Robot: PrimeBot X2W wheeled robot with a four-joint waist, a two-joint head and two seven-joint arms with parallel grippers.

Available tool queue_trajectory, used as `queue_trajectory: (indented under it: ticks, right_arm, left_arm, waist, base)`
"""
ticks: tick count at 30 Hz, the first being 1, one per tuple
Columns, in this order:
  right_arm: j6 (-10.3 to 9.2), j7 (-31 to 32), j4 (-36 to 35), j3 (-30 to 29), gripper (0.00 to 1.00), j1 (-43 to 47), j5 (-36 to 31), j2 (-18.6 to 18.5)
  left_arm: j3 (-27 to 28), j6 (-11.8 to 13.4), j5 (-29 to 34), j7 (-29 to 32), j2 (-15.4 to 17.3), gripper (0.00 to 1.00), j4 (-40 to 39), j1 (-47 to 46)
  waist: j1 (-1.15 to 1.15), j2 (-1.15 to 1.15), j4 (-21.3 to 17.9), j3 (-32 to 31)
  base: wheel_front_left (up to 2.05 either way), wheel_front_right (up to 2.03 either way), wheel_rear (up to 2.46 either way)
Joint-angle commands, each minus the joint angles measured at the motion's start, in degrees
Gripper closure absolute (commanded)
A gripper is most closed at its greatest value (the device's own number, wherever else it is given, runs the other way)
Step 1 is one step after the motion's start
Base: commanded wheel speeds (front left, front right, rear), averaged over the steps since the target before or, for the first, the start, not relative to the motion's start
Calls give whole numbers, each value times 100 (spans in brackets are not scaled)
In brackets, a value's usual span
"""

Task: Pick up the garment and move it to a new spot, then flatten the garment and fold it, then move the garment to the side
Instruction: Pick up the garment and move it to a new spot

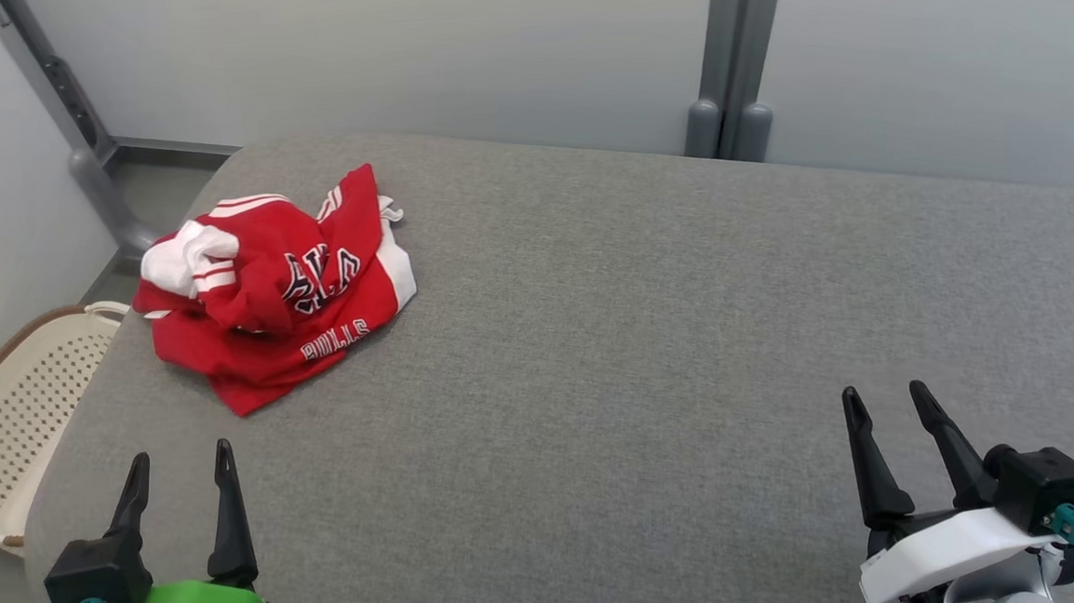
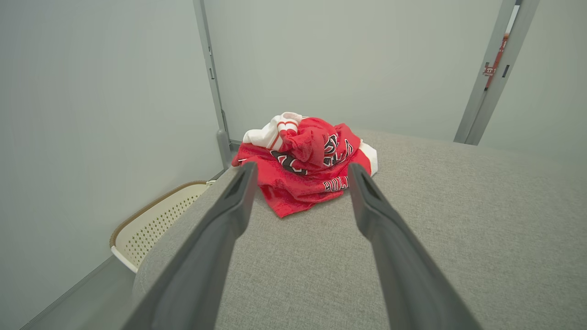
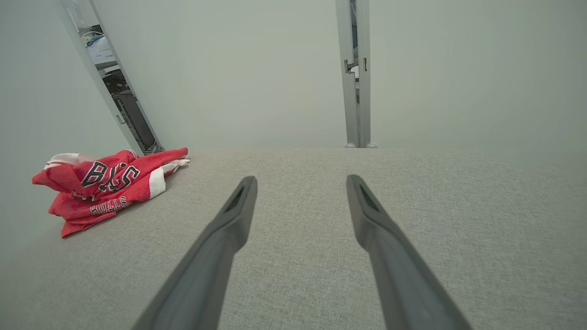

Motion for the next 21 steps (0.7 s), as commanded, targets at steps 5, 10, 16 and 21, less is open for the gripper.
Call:
queue_trajectory:
  ticks: [5, 10, 16, 21]
  right_arm:
    - [0, -71, 73, 30, 0, 45, 48, -23]
    - [0, -89, 100, 34, 0, 22, 52, -22]
    - [0, -105, 156, 61, 0, -14, 69, -23]
    - [0, -121, 183, 86, 0, -15, 82, -23]
  left_arm:
    - [45, 33, -52, -32, 73, 0, -18, 105]
    - [25, 44, -80, -74, 76, 0, -17, 101]
    - [46, 75, -112, -127, 104, 0, 18, 123]
    - [53, 103, -131, -146, 108, 0, 18, 148]
  waist:
    - [0, 0, 406, -59]
    - [0, 0, 623, -37]
    - [0, 0, 796, -25]
    - [0, 0, 858, -22]
  base:
    - [0, 0, 0]
    - [0, 0, 0]
    - [0, 0, 0]
    - [0, 0, 0]
